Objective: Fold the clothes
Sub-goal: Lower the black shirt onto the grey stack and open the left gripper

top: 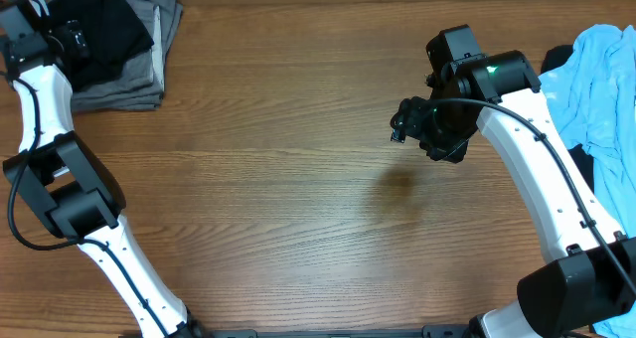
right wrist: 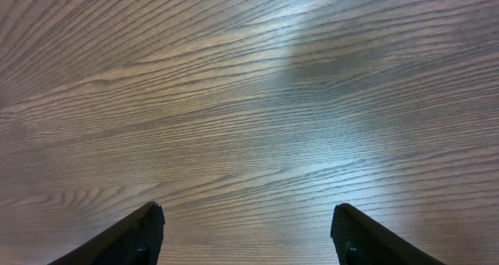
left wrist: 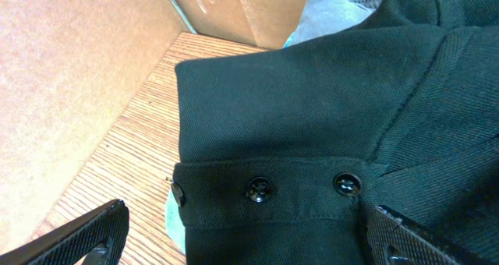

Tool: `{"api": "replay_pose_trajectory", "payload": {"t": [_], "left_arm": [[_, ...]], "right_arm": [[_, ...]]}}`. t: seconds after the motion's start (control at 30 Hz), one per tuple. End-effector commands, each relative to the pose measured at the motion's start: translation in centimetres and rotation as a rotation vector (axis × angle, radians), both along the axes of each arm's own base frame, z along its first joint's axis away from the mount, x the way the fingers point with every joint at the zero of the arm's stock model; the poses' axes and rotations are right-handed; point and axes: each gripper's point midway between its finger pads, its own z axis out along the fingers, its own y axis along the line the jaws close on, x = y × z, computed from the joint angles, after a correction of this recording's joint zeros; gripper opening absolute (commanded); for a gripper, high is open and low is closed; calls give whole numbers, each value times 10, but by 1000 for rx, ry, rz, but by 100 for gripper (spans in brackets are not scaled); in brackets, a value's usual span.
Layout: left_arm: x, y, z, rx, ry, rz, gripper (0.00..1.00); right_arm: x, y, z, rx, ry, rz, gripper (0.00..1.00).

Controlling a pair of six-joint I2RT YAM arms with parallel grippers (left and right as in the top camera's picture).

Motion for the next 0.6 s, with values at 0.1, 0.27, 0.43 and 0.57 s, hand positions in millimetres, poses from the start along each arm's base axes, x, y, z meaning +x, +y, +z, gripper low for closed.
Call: {"api": "replay_pose_trajectory", "payload": {"t": [0.1, 0.27, 0.43, 0.57], "left_arm": [[6, -13, 47, -6, -82, 14, 100], [14, -42, 82, -51, -161, -23, 100], [16, -67, 68, -88, -105, -61, 63], [10, -76, 33, -174, -33, -25, 15]], "right_arm": [[1, 0, 0, -9, -6, -1, 73], [2, -3, 0, -24, -12, -1, 74], [2, -4, -1, -33, -14, -2, 74], [2, -4, -1, -33, -13, -2, 75]]}}
